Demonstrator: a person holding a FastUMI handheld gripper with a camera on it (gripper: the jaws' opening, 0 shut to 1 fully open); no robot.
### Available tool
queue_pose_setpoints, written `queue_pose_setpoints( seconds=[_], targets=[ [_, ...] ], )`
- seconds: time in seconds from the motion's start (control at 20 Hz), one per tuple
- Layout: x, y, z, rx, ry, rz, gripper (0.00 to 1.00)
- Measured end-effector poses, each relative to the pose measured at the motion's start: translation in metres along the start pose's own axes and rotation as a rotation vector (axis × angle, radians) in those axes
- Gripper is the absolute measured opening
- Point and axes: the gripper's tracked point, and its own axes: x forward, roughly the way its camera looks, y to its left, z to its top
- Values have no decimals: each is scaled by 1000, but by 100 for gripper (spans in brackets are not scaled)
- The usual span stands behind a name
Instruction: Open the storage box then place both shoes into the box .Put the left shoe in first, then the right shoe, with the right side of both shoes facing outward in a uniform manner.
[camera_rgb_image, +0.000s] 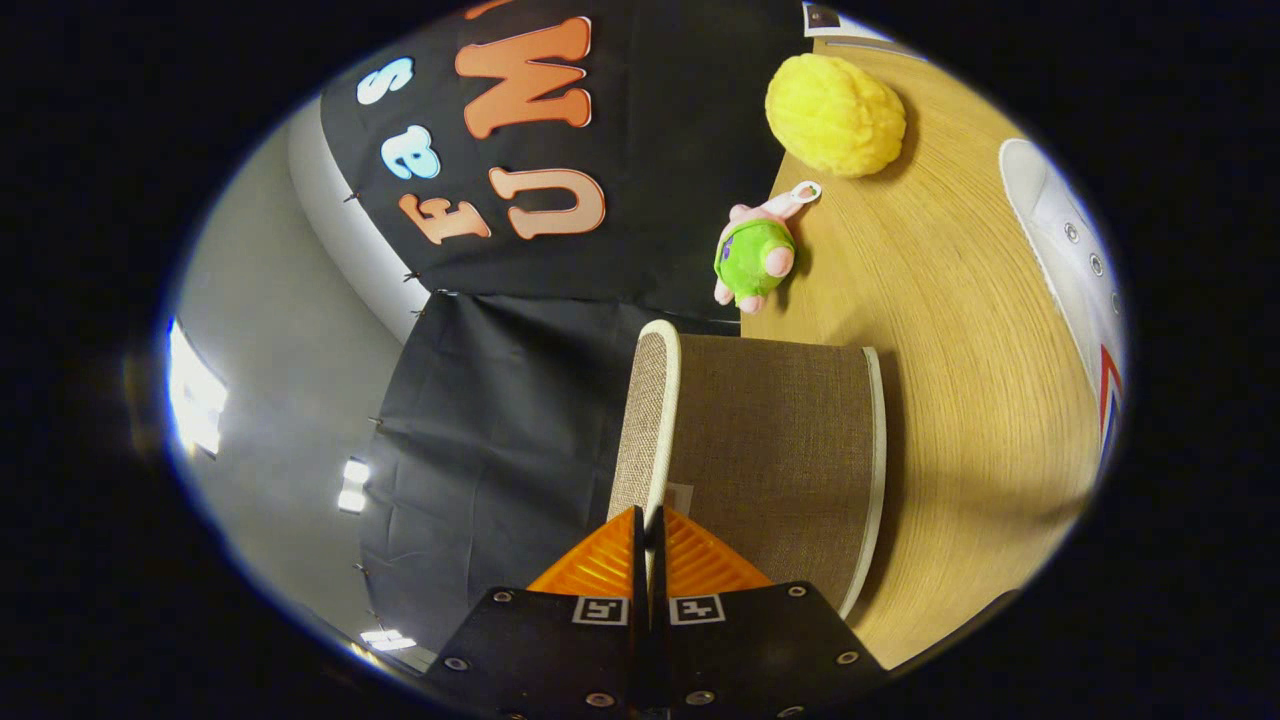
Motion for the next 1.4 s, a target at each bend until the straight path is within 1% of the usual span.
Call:
queue_pose_setpoints(
  seconds=[0.1,0.15,0.25,0.3,0.4,0.5,0.6,0.65,0.75,0.8,0.85,0.9,0.95,1.05,1.1,1.15,1.2,1.3,1.4],
  targets=[
    [-1,17,-7,-14,3,29,1],
    [-2,25,-7,-31,-1,30,1],
    [0,46,-5,-55,-17,58,1],
    [0,55,-3,-70,-28,54,0],
    [5,71,2,-144,-55,27,0],
    [12,96,0,-173,-60,46,1],
    [20,100,-3,-244,-62,-10,1],
    [20,92,-3,-281,-65,-55,1],
    [11,57,1,-311,-98,-142,1],
    [3,41,7,-314,-128,-163,6],
    [-3,27,7,-298,-141,-169,13],
    [-8,13,-1,-276,-132,-162,35],
    [-9,0,-9,-253,-111,-161,45],
    [-11,-19,-25,-209,-75,-156,75],
    [-11,-22,-31,-180,-60,-139,90],
    [-7,-25,-35,-147,-49,-119,94],
    [-4,-26,-39,-109,-44,-100,96],
    [6,-22,-45,-48,-37,-44,96],
    [18,-25,-53,-29,-11,-38,96]
  ],
)
